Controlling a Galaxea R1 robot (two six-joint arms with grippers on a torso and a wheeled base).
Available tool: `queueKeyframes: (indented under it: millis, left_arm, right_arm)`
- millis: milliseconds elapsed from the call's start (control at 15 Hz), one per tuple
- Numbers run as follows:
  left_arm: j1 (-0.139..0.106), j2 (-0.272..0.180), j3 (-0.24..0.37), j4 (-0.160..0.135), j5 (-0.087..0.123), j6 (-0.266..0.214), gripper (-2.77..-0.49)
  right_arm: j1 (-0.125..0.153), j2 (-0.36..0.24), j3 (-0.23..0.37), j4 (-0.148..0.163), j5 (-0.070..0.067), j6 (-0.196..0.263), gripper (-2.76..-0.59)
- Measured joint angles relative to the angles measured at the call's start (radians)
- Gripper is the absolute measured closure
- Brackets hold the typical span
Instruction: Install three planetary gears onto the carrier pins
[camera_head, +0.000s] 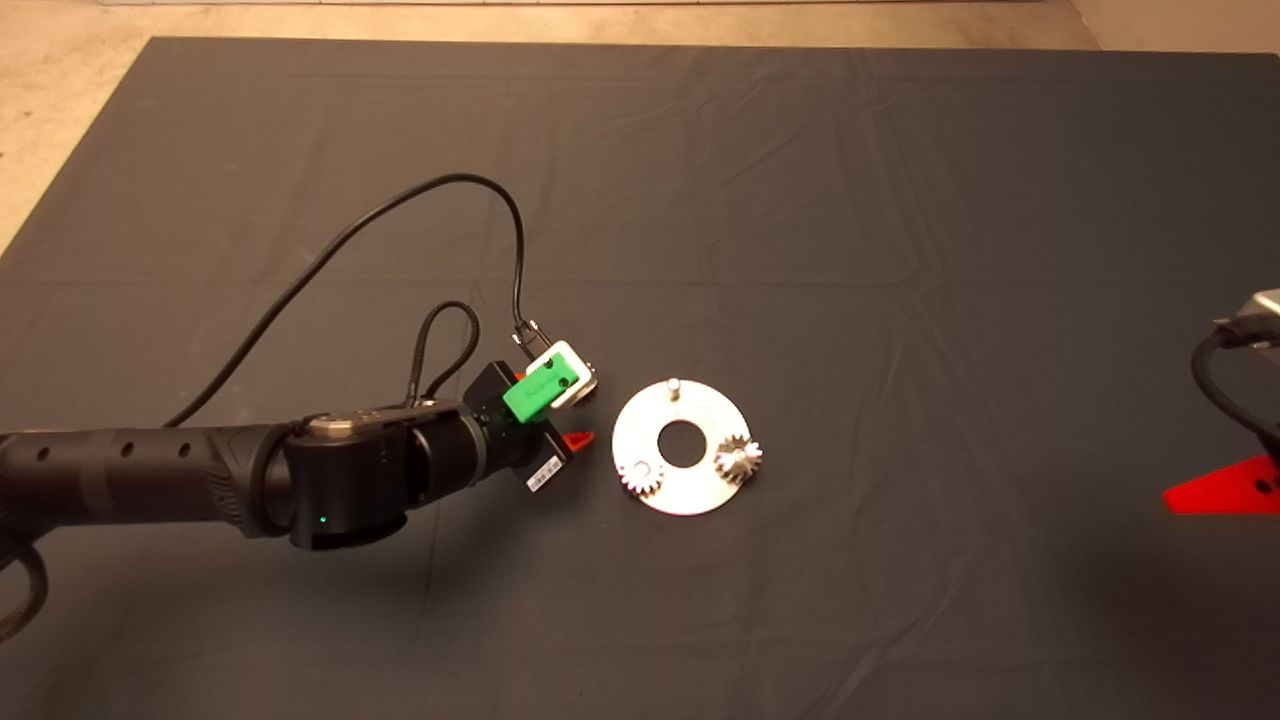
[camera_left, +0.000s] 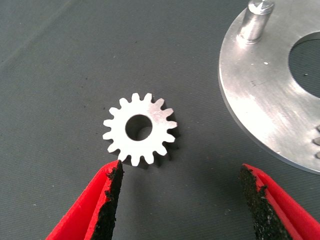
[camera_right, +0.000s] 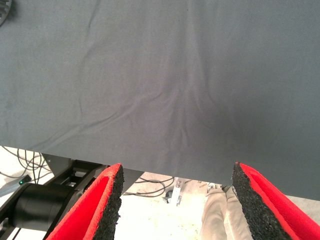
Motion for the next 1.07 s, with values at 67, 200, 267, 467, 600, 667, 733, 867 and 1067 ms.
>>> queueKeyframes:
  millis: [67,200,267,467,600,667,733,867,1067]
  left_arm:
    - [-0.003,0.000,-0.006,0.000,0.000,0.000,-1.60]
    - [-0.016,0.000,-0.009,0.000,-0.001,0.000,-1.60]
    - [-0.019,0.000,-0.013,0.000,-0.005,0.000,-1.60]
    - [-0.025,0.001,-0.043,0.000,-0.009,0.000,-1.60]
    - [-0.036,0.002,-0.044,0.000,-0.016,0.001,-1.60]
    - [-0.036,0.002,-0.049,0.000,-0.025,0.001,-1.60]
    - [-0.036,0.003,-0.060,0.000,-0.034,0.001,-1.60]
    - [-0.036,0.002,-0.074,0.000,-0.041,0.000,-1.60]
    - [-0.036,0.013,-0.076,0.000,-0.050,-0.005,-1.60]
  right_arm:
    - [0.000,0.000,0.000,0.002,-0.001,0.000,-1.60]
    - [0.000,0.000,0.000,0.003,0.000,0.000,-1.60]
    - [0.000,0.000,0.000,0.003,0.000,0.000,-1.60]
    - [0.000,0.000,0.001,0.003,0.000,0.000,-1.60]
    - [0.000,0.002,0.002,0.003,0.000,-0.001,-1.60]
    - [0.000,0.002,0.002,0.003,-0.001,-0.003,-1.60]
    - [0.000,0.002,0.003,0.003,0.000,-0.003,-1.60]
    - [0.000,0.002,0.003,0.003,0.000,-0.003,-1.60]
    - [0.000,0.002,0.003,0.003,-0.001,-0.003,-1.60]
